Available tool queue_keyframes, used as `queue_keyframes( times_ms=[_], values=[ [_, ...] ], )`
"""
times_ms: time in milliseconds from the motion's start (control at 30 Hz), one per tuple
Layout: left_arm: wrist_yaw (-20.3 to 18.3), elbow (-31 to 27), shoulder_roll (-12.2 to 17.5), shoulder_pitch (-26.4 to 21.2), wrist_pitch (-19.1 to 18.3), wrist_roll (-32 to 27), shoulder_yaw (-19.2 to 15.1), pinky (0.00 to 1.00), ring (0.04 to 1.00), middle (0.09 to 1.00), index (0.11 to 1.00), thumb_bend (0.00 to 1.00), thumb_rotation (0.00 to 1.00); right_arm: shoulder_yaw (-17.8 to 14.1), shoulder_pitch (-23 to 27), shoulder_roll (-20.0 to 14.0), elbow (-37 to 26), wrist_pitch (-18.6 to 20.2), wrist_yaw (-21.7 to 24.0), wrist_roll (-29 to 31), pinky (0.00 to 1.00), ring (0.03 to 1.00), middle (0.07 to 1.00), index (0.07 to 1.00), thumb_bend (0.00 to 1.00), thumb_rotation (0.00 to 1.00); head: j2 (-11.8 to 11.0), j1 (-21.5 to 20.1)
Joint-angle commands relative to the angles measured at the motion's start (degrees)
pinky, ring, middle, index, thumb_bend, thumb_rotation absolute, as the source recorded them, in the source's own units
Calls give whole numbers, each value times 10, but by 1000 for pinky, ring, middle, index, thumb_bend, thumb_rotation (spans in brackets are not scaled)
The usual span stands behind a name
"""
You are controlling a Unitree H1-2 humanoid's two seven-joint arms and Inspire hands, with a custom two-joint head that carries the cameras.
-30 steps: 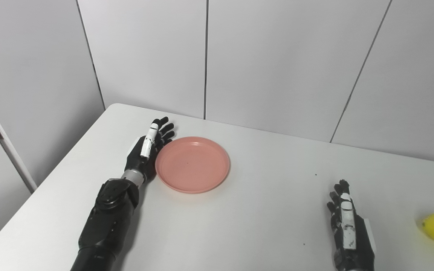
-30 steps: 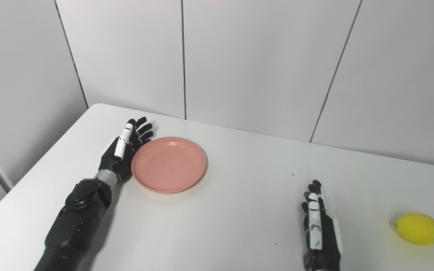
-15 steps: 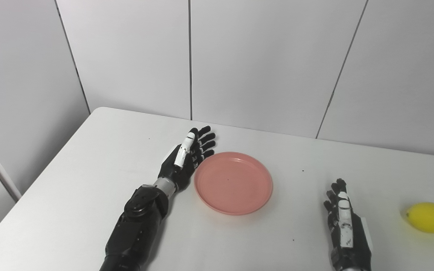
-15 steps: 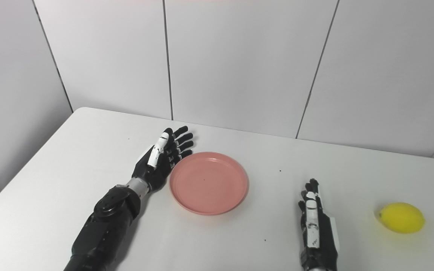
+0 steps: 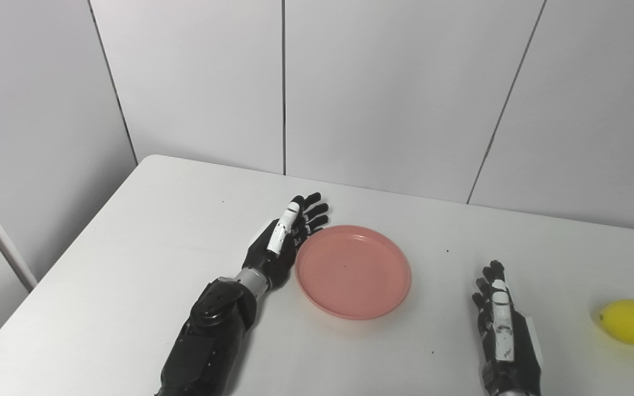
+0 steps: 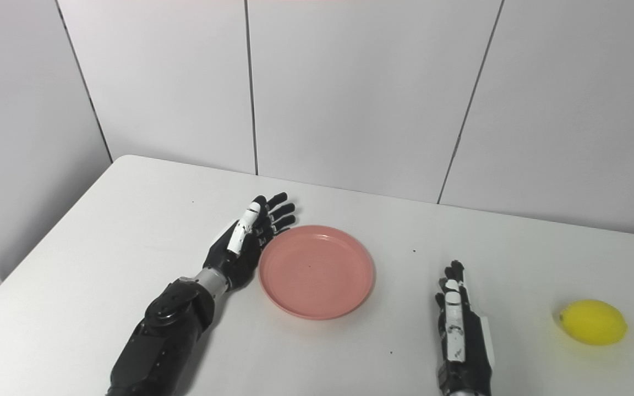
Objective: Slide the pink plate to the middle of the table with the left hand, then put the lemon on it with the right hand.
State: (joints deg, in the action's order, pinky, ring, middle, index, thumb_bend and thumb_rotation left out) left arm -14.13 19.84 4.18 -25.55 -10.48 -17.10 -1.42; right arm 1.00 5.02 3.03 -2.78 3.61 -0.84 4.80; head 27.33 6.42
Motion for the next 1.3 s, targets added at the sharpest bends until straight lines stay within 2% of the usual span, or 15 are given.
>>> queue_keyframes(
  times_ms=[0, 200, 600, 900, 1267],
  values=[
    [2, -7, -8, 3, -18, 3, 4, 949, 938, 930, 917, 407, 1000, -1, 15, 4, -20, 0, 1, 1, 1000, 1000, 1000, 1000, 305, 1000, 2, -1],
    [11, -23, -30, 11, -26, 9, 10, 937, 925, 922, 909, 401, 1000, 0, 16, 6, -20, -1, -3, -4, 1000, 998, 1000, 1000, 311, 1000, 6, -7],
    [19, -38, -53, 18, -47, 18, 21, 940, 923, 919, 914, 420, 1000, -2, 17, 14, -23, 4, -9, -6, 1000, 996, 999, 1000, 320, 1000, 15, -25],
    [17, -49, -56, 26, -48, 19, 33, 946, 930, 932, 927, 428, 1000, -3, 21, 20, -18, 2, -16, -8, 1000, 991, 997, 1000, 319, 1000, 20, -40],
    [25, -48, -56, 30, -44, 19, 26, 960, 937, 939, 930, 424, 1000, -11, 31, 19, -13, -9, -24, -10, 1000, 987, 993, 996, 299, 1000, 24, -64]
  ],
)
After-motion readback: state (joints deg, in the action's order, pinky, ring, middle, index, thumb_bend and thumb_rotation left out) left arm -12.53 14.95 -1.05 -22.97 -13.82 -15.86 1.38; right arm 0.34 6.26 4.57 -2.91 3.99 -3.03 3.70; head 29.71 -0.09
